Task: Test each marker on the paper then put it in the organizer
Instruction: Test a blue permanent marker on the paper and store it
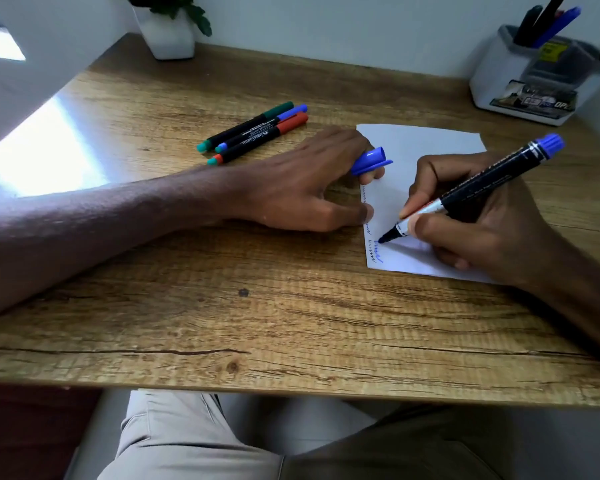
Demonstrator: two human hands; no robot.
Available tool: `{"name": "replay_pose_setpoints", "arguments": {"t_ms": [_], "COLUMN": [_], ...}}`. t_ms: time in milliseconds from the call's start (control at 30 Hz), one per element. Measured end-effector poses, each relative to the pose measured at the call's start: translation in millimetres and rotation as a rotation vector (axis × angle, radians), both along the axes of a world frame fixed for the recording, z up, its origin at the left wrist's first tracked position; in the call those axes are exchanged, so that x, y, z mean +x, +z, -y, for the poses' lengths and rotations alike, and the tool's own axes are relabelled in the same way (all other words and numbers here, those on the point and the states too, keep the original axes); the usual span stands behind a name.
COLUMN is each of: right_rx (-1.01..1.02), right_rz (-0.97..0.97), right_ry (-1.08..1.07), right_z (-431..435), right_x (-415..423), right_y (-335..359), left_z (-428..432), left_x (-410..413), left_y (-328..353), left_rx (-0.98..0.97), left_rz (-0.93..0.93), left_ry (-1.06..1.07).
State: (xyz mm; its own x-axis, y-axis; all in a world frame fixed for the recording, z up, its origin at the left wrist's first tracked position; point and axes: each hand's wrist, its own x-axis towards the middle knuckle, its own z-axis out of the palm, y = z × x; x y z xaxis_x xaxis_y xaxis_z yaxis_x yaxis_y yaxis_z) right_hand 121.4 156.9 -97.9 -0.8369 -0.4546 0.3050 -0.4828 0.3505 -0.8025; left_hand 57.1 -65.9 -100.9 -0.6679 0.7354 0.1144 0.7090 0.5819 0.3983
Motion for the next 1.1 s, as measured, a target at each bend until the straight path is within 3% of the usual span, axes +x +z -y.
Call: {"name": "replay_pose_setpoints", "arguments": {"t_ms": [200,300,567,1100], "right_rx": [-0.369,-0.461,-0.456,-0.333], "right_rz": [0.129,0.148,0.085,-0.009], "right_ry": [-0.107,-0.151,-0.139,-0.213], "right_z": [-4.1,-6.9,-15.6,-9.6], "right_x": [-4.5,-4.8,-0.7,2.3], "right_y": [0.0,5.7,11.6,9.6], "left_z": [1.8,1.9,1.4,-3.2], "left_x": [-4.4,-1.9,3.1,4.5], "left_y": [-5.7,-7.6,-6.2,-6.9], "left_rx": [0.022,0.092,0.324,0.262], "left_rz": [0.002,0.038,-0.188,-0.369], "left_ry": [-0.018,0.01,-0.012,-0.037]}}
